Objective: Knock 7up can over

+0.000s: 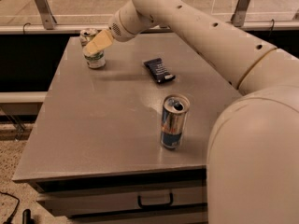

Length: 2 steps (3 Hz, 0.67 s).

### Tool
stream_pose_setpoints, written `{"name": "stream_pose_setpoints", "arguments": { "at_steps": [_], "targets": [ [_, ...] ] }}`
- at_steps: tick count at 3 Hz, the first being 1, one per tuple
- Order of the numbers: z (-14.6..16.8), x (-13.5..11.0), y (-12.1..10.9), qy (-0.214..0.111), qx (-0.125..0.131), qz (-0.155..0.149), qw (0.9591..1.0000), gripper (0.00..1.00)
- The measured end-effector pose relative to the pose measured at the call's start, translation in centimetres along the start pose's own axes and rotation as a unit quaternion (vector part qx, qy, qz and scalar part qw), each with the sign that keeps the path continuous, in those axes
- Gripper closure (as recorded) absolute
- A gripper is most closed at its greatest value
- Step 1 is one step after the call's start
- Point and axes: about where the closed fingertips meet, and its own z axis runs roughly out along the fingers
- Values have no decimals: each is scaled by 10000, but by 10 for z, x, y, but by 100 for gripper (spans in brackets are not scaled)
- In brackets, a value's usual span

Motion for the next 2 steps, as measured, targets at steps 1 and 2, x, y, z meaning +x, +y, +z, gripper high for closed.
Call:
{"name": "stream_pose_setpoints", "arguments": {
  "at_steps": [1,2],
  "targets": [
    [10,-5,9,-173,-9,-46,9998,0],
    [20,-10,17,-316,-39,-90,9995,0]
  ]
}}
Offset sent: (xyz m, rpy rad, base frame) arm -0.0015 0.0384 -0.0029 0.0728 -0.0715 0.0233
